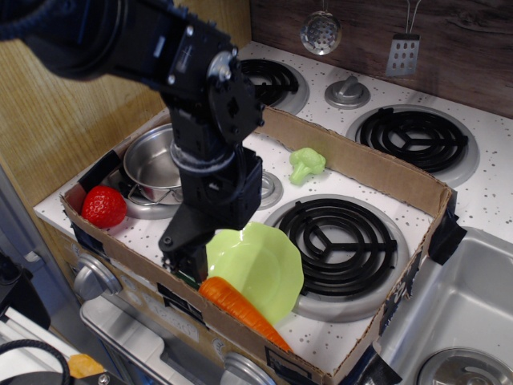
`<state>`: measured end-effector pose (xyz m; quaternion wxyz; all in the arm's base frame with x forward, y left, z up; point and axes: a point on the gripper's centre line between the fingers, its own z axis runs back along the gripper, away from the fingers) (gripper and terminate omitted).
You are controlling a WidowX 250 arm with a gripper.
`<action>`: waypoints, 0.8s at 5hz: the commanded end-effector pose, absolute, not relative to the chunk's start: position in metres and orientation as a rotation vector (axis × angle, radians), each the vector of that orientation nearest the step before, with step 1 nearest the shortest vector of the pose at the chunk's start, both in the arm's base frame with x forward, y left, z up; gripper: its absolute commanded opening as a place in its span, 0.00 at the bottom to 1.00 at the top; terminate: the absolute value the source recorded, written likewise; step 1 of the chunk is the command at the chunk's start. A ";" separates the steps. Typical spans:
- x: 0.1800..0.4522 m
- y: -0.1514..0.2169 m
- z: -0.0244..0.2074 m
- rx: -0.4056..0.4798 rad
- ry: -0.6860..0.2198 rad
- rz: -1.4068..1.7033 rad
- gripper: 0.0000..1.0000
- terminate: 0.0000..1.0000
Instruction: Take carrot off plate
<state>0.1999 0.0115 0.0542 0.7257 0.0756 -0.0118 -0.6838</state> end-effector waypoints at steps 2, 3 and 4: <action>0.212 0.005 0.042 0.182 -0.105 -1.482 1.00 0.00; 0.208 0.003 0.036 0.170 -0.107 -1.483 1.00 0.00; 0.203 0.003 0.033 0.144 -0.090 -1.484 1.00 0.00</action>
